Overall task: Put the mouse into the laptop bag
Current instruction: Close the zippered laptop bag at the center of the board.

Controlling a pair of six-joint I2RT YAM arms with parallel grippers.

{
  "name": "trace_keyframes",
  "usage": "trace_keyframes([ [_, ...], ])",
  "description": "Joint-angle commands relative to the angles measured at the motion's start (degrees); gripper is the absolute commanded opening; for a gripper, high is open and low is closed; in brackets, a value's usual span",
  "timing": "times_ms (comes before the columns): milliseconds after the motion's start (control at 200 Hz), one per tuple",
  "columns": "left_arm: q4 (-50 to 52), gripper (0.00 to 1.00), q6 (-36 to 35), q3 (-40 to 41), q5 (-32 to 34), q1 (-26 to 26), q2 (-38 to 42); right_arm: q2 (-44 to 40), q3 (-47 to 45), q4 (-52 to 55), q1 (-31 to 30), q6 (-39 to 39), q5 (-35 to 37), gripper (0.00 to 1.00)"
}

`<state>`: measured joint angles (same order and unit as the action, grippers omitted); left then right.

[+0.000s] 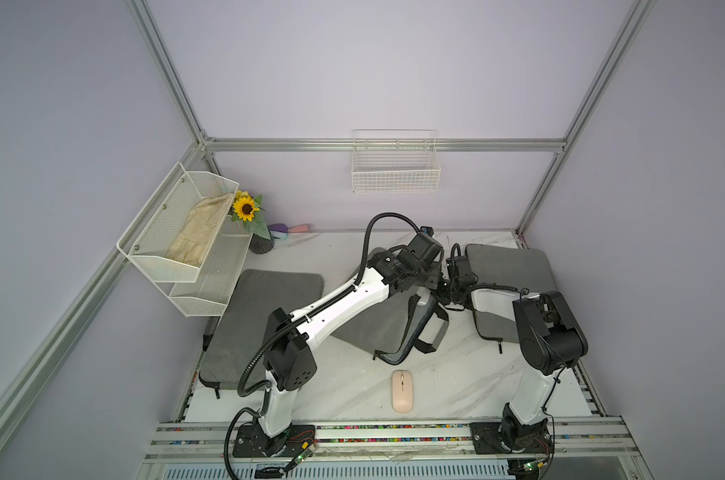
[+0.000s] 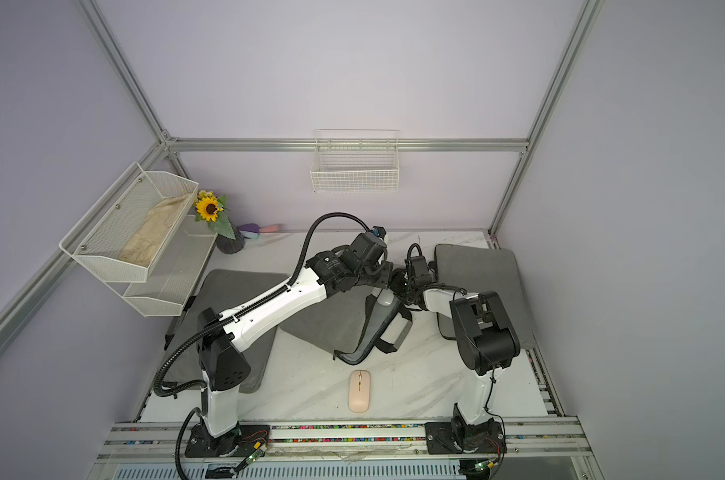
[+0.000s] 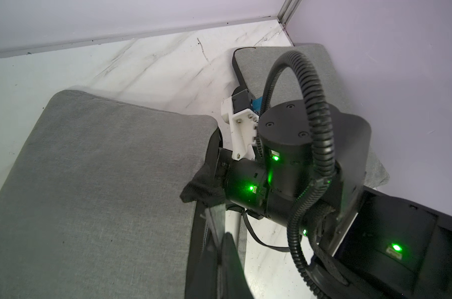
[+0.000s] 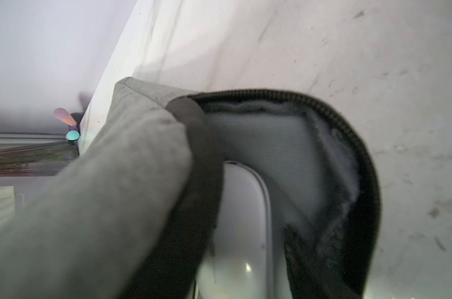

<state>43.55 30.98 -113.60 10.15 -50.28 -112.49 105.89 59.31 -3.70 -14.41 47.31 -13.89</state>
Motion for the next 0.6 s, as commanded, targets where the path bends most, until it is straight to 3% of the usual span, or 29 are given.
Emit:
trace_keyframes([
  [0, -3.8, 0.0, 1.4, 2.8, -0.3, 1.5, 0.9, -2.1, -1.2, -2.9, -0.1, 0.2, -0.2, 0.79],
  [185, -4.6, 0.0, 3.0, 3.7, -2.1, 5.1, -2.0, -9.8, -5.3, 0.4, 0.0, 0.1, 0.8, 0.82],
  [350, -5.3, 0.0, 4.6, 2.5, -10.5, 8.5, -5.9, -19.9, -13.0, 1.7, 0.2, 0.3, 4.4, 0.91],
  [490, -6.6, 0.0, 4.2, 2.2, -13.1, 8.6, -7.0, -28.8, -17.2, 3.8, 0.4, 0.0, 7.8, 0.95],
  [595, -7.9, 0.13, 2.9, 2.4, -16.7, 8.5, -6.7, -32.2, -19.5, 3.6, 0.4, -0.4, 7.4, 0.94],
])
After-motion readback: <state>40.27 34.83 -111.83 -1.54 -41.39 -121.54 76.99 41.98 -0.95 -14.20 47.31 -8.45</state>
